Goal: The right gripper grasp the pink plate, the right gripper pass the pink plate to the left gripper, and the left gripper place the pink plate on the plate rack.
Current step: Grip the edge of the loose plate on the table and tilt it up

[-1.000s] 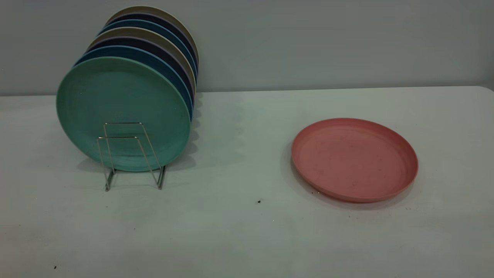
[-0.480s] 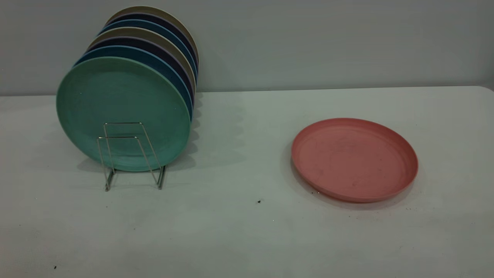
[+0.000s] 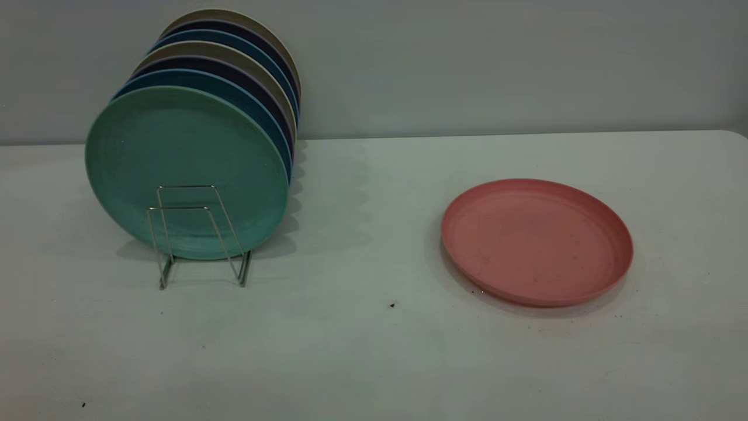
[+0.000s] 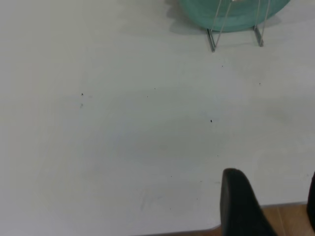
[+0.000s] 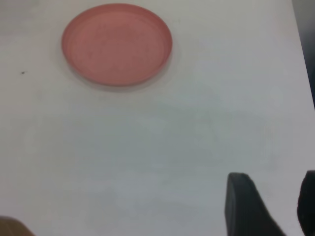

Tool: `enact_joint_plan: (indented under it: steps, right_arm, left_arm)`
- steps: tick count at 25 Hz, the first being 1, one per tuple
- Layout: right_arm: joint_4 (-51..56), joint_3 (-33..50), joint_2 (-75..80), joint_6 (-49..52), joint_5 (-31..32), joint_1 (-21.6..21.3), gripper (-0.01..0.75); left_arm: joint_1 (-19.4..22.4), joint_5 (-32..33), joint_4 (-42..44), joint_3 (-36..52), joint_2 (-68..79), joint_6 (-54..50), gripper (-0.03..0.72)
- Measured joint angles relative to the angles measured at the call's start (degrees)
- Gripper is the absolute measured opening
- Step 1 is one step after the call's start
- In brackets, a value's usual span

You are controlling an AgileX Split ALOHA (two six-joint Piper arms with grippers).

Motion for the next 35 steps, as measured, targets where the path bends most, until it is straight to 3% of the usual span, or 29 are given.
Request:
enact_joint_plan:
  steps: [16,24,31,35]
  right_arm:
    - [0.00,0.00,0.00,0.00,0.00,0.00,0.279]
    - [1.48,-0.19,0.00,-0.62,-0.91,0.00,0.279]
    - [4.37,-2.46,7.89,-2.95,-10.37,0.00,0.279]
    - [14.55,-2.46,20.19,-8.15,-17.22,0.00,0.279]
  left_arm:
    - [0.00,-0.43,1.60,0.00,0.00,0.01,0.361]
    - [0.00,-10.05,-2.07,-1.08,1.86,-0.04,0.361]
    - [0.00,-18.37,-10.52,-1.08,18.23,1.22,0.359]
    - [0.00,-23.00,-19.01,-1.08,28.30,6.89,0.359]
